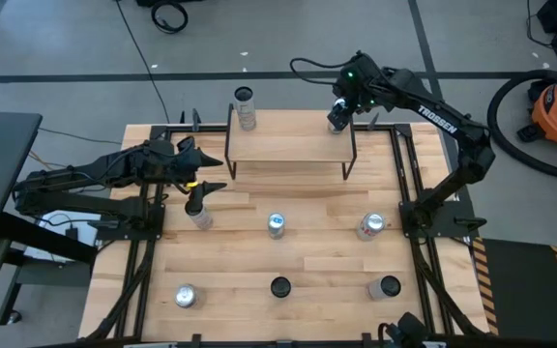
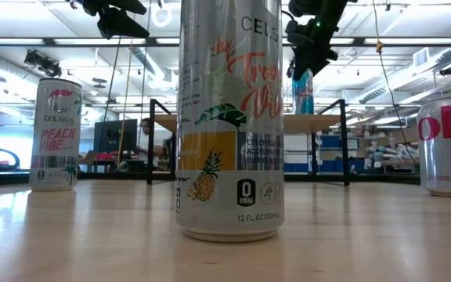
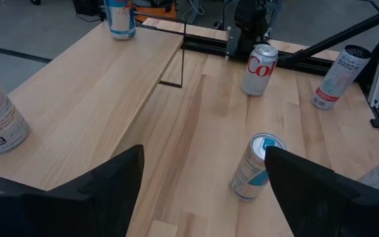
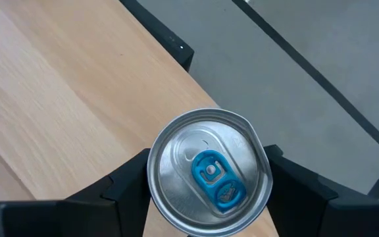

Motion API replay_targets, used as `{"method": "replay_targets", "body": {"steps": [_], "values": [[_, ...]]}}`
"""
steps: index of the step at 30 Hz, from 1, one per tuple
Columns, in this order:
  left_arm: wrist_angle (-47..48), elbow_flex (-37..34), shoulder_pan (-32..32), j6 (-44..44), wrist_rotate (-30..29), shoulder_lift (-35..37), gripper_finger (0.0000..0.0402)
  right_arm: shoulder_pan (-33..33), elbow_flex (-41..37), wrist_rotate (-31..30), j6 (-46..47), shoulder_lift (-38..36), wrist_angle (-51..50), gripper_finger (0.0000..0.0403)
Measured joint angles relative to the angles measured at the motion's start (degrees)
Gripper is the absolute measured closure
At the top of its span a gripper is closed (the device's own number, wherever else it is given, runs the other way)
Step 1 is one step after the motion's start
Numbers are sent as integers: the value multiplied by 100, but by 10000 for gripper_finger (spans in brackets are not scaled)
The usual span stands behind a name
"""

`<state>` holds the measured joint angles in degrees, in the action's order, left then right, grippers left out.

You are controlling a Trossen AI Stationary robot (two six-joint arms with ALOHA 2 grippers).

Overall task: Place canned beverage on shelf
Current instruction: Put the top blue soda can on the shelf, then put the top red soda can on the shelf

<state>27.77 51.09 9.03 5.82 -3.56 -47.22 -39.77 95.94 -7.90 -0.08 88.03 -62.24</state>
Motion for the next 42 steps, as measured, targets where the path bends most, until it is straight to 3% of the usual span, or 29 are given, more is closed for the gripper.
{"method": "replay_targets", "body": {"steps": [24,33,42], "values": [[0,2,-1,0,1,0,83,-6,-59,194,-443,-7,96,105],[0,1,0,0,0,0,83,-6,-58,179,-463,-7,272,68],[61,0,-1,0,-1,0,83,-7,318,138,-463,-4,214,54]]}}
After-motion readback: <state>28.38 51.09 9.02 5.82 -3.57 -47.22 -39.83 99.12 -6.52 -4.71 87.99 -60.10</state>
